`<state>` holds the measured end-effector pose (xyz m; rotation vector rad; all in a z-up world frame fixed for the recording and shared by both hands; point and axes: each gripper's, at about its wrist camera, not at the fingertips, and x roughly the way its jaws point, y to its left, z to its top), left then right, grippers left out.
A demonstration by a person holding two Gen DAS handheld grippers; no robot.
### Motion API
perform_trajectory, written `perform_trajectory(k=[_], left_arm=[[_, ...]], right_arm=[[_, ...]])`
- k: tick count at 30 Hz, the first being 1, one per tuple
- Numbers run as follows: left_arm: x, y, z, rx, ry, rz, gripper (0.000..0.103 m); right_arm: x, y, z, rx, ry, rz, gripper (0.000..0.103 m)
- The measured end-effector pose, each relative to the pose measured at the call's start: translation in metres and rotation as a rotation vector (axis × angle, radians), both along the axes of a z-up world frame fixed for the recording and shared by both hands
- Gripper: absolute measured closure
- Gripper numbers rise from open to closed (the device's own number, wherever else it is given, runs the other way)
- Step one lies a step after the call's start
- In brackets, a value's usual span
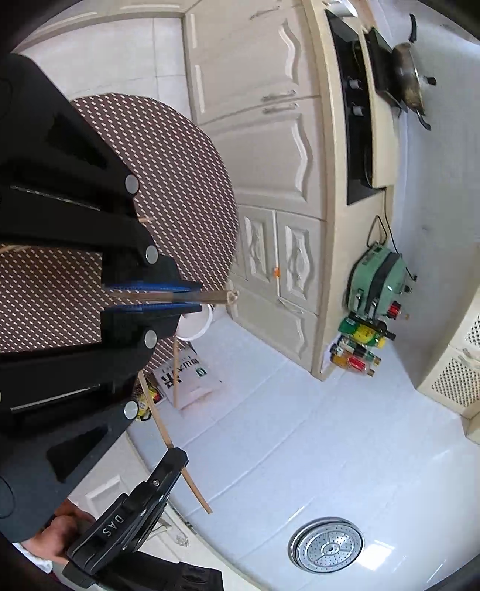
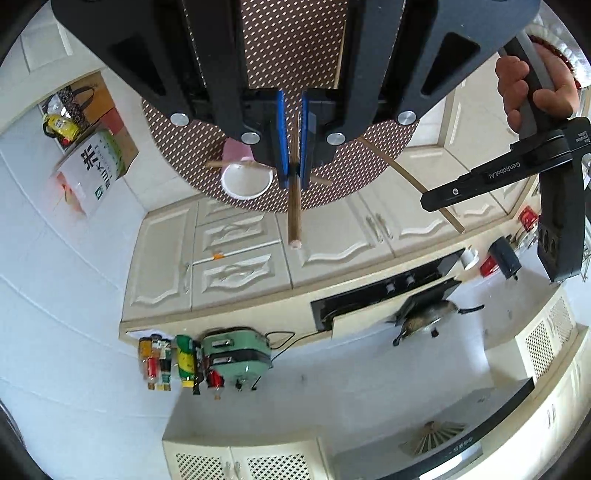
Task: Organize utensils
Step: 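Lift both held chopsticks upright and carry them toward the pink cup, then lower the chopsticks into the pink cup and open both tools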
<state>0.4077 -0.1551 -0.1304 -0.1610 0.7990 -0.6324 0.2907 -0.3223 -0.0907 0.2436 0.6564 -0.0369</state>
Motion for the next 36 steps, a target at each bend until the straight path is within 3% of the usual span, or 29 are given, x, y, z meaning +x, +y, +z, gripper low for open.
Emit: perform_trajectory(k=[15,24,36], left_arm=[[0.031,-0.069,0.017,-0.049,-0.082,-0.013,0.097],[0.041,-0.102,0.004,0.016,-0.124,-0.028,0.097],[0.041,-0.109,-0.032,0.084,-0.07,-0.079,0.097]], right_arm=[[0.027,-0.051,0.013,-0.007,-0.068,-0.041,0.098],[0.039,-0.065,0.008,-0.025,-0.069,-0.062,0.098],[0.048,-0.07,-0.016,-0.05,-0.021,-0.074,0.098]])
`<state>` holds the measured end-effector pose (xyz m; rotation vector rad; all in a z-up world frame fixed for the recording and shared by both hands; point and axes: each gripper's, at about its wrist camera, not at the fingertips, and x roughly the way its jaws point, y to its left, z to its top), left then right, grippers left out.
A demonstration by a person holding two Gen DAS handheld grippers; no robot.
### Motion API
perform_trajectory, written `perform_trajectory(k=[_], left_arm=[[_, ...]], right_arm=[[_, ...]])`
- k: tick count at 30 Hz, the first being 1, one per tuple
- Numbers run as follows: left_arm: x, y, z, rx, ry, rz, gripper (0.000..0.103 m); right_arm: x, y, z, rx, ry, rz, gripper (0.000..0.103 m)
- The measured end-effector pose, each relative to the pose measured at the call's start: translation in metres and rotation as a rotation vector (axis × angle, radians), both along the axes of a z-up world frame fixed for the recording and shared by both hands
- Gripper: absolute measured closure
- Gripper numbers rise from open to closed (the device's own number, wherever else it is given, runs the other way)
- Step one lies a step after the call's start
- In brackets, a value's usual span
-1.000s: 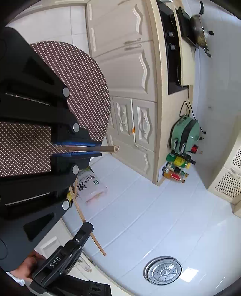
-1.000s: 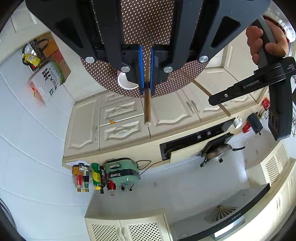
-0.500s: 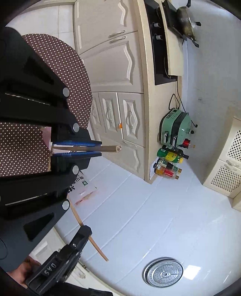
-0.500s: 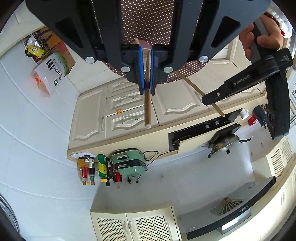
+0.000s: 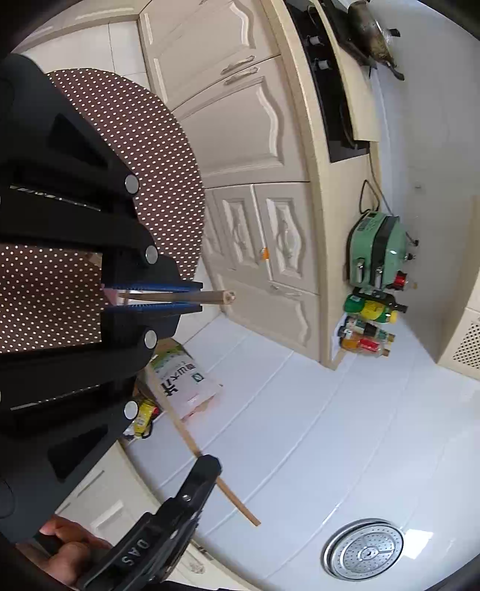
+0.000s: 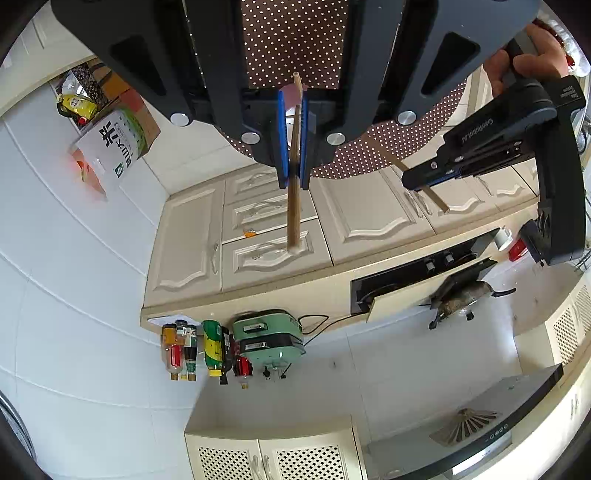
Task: Organize utensils
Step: 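Lower the chopsticks into the pink cup and open both tools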
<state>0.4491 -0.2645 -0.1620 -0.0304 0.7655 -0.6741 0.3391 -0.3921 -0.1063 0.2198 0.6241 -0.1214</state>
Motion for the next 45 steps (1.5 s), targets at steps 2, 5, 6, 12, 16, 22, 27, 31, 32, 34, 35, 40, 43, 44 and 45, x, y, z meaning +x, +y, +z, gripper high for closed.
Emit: perform_trajectory(k=[2,5,6,12,16,22,27,31,32,34,35,40,43,44,45], left_arm=[[-0.002,-0.001,-0.004,0.01,0.009,-0.01,0.097],[-0.004,-0.003,-0.009,0.022,0.024,-0.03,0.097],[-0.004,-0.004,-0.012,0.032,0.028,-0.034,0.097],[-0.007,-0.007,-0.023,0.061,0.055,-0.059,0.097],[-0.009,-0.008,-0.03,0.081,0.078,-0.072,0.097],[-0.01,-0.008,-0.038,0.103,0.098,-0.09,0.097],[-0.011,-0.005,-0.042,0.114,0.114,-0.087,0.097],[-0.011,-0.003,-0.043,0.117,0.131,-0.088,0.096],[-0.011,-0.003,-0.043,0.12,0.136,-0.089,0.096],[-0.01,-0.002,-0.044,0.128,0.149,-0.094,0.096],[-0.01,-0.002,-0.044,0.135,0.15,-0.094,0.096],[-0.013,0.0,-0.044,0.144,0.159,-0.104,0.096],[-0.018,0.002,-0.042,0.147,0.152,-0.107,0.096],[-0.019,0.003,-0.041,0.148,0.149,-0.107,0.096],[-0.02,0.004,-0.04,0.148,0.146,-0.105,0.096]], right_arm=[[0.001,0.001,-0.004,0.002,0.012,0.003,0.098],[0.005,0.003,-0.01,0.005,0.033,0.011,0.098],[0.007,0.004,-0.013,0.004,0.043,0.012,0.098],[0.011,0.01,-0.036,0.017,0.117,0.024,0.098],[0.013,0.014,-0.047,0.036,0.154,0.032,0.098],[0.014,0.018,-0.061,0.063,0.2,0.034,0.098],[0.016,0.022,-0.066,0.067,0.221,0.041,0.096],[0.016,0.025,-0.07,0.082,0.233,0.04,0.095],[0.015,0.026,-0.07,0.083,0.236,0.04,0.095],[0.013,0.027,-0.07,0.09,0.236,0.036,0.094],[0.012,0.027,-0.069,0.095,0.235,0.033,0.094],[0.006,0.027,-0.063,0.102,0.221,0.017,0.084],[0.001,0.029,-0.06,0.107,0.21,0.008,0.08],[-0.001,0.03,-0.058,0.109,0.205,0.005,0.08],[-0.004,0.031,-0.057,0.111,0.201,0.002,0.08]])
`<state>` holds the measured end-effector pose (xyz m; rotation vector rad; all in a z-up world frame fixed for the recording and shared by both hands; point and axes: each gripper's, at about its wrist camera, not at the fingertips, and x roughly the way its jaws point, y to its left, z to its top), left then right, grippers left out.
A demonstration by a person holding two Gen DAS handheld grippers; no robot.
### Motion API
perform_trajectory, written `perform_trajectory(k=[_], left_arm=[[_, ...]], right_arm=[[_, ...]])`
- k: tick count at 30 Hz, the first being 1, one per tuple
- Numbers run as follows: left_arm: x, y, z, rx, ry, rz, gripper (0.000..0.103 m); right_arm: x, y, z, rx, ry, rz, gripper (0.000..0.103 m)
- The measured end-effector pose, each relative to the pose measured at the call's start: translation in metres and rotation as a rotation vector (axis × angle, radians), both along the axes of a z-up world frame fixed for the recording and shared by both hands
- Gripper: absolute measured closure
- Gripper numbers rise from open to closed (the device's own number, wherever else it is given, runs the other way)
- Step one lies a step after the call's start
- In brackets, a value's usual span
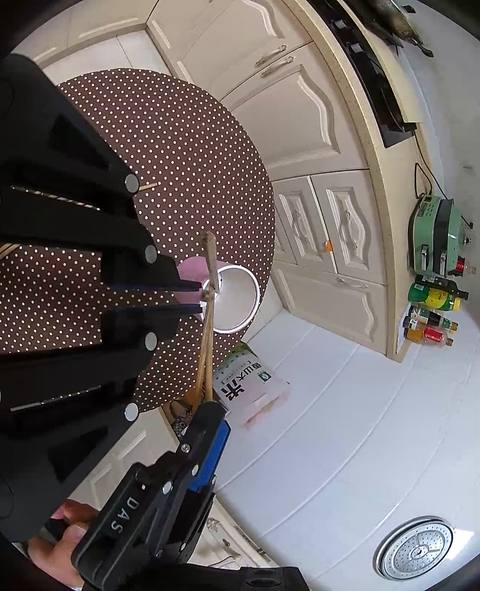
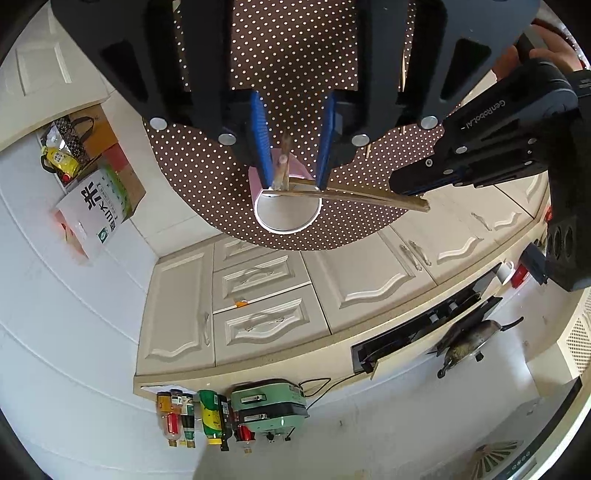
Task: Organize utensils
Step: 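Lower the chopsticks into the pink cup and open both tools, then move both open tools back down to the remaining chopsticks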
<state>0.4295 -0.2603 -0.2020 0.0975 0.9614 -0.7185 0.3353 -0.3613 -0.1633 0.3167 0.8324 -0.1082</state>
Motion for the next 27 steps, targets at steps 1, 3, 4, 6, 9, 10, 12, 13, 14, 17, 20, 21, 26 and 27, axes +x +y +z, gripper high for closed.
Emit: perform_trajectory(k=[1,3,4,6,9,10,12,13,14,17,20,21,26,27], left_arm=[[-0.001,0.003,0.001,-0.005,-0.001,0.0,0.096],[-0.004,0.008,0.004,-0.011,-0.006,0.006,0.096],[-0.004,0.011,0.005,-0.014,-0.007,0.007,0.096],[-0.007,0.018,0.009,-0.021,-0.013,0.015,0.096],[-0.011,0.032,0.012,-0.029,-0.014,0.03,0.096],[-0.011,0.037,0.013,-0.028,-0.017,0.037,0.096],[-0.013,0.049,0.012,-0.027,-0.015,0.056,0.096],[-0.014,0.056,0.011,-0.03,-0.009,0.066,0.096],[-0.014,0.061,0.011,-0.031,-0.005,0.074,0.096],[-0.017,0.081,0.004,-0.027,0.012,0.11,0.096],[-0.019,0.103,-0.008,-0.016,0.038,0.156,0.096],[-0.019,0.11,-0.012,-0.012,0.049,0.171,0.096],[-0.018,0.144,-0.038,0.022,0.114,0.243,0.096],[-0.018,0.148,-0.044,0.032,0.127,0.254,0.096]], right_arm=[[-0.002,0.001,0.001,0.001,-0.003,-0.004,0.079],[-0.006,0.002,0.004,0.006,-0.012,-0.013,0.079],[-0.009,0.003,0.006,0.008,-0.016,-0.017,0.079],[-0.014,0.005,0.01,0.009,-0.027,-0.028,0.079],[-0.023,0.008,0.016,0.013,-0.041,-0.041,0.079],[-0.027,0.008,0.017,0.013,-0.046,-0.044,0.078],[-0.034,0.012,0.021,0.017,-0.057,-0.046,0.078],[-0.037,0.014,0.023,0.018,-0.062,-0.045,0.078],[-0.04,0.019,0.024,0.017,-0.065,-0.041,0.078],[-0.046,0.032,0.024,0.014,-0.067,-0.021,0.078],[-0.049,0.048,0.018,0.005,-0.049,0.011,0.078],[-0.05,0.053,0.014,0.004,-0.04,0.021,0.078],[-0.048,0.075,-0.009,0.015,0.023,0.073,0.078],[-0.046,0.08,-0.015,0.018,0.038,0.086,0.078]])
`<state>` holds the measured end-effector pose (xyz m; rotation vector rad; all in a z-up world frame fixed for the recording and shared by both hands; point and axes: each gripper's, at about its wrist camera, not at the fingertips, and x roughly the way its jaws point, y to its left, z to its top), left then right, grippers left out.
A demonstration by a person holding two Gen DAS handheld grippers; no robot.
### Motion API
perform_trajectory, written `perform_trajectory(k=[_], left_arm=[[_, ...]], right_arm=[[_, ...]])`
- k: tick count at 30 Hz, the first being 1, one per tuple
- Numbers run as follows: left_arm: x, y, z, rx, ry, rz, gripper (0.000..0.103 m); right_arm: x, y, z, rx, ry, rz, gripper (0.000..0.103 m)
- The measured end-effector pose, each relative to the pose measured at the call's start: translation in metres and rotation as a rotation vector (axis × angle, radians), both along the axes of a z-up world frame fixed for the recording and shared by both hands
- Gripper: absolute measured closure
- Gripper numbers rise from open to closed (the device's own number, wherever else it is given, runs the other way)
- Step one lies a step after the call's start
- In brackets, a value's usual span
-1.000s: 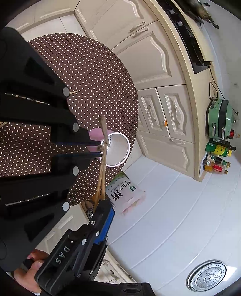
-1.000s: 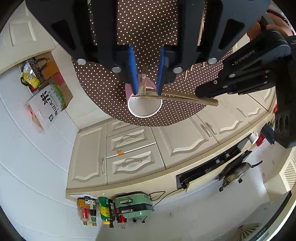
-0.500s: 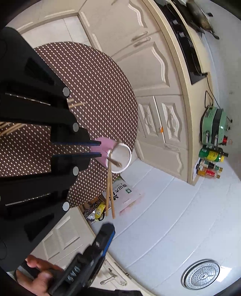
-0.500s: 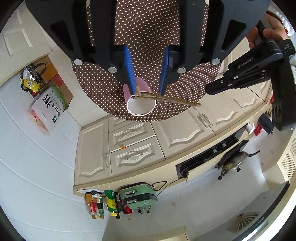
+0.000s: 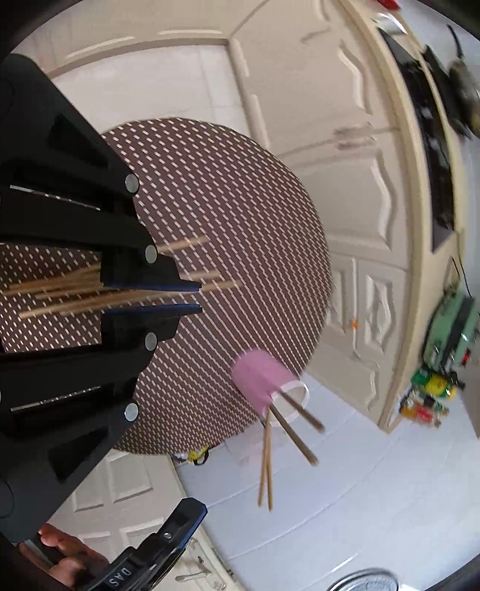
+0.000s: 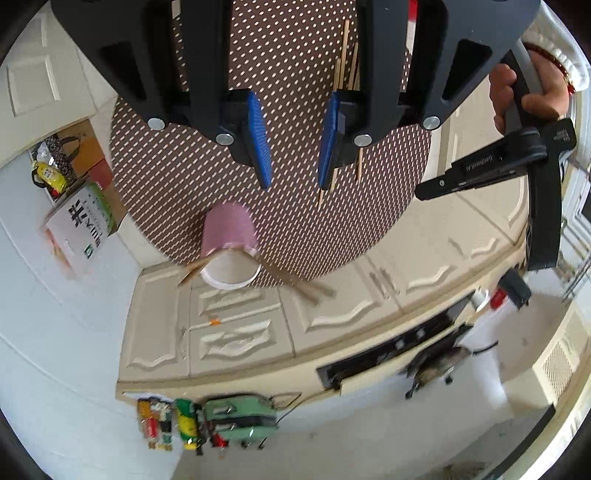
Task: Organize utensils
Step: 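Move both open tools back down to the remaining chopsticks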
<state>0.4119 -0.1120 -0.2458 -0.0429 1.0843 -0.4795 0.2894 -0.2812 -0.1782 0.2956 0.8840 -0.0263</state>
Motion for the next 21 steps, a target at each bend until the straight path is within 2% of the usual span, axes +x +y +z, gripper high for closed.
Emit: perform_trajectory(k=[5,6,7,9,21], left_arm=[[0.002,0.015,-0.026,0.041,0.061,0.039,0.095],[0.002,0.018,-0.032,0.047,0.074,0.045,0.091],[0.004,0.02,-0.039,0.056,0.091,0.052,0.086],[0.005,0.026,-0.05,0.073,0.103,0.081,0.048],[0.031,0.02,-0.104,0.116,0.2,0.107,0.048]], right_arm=[[0.011,0.018,-0.025,0.007,0.065,0.064,0.078],[0.013,0.022,-0.029,0.009,0.077,0.077,0.078],[0.018,0.025,-0.035,0.015,0.091,0.092,0.078],[0.025,0.03,-0.042,0.019,0.11,0.111,0.078],[0.079,0.05,-0.091,0.025,0.239,0.223,0.078]])
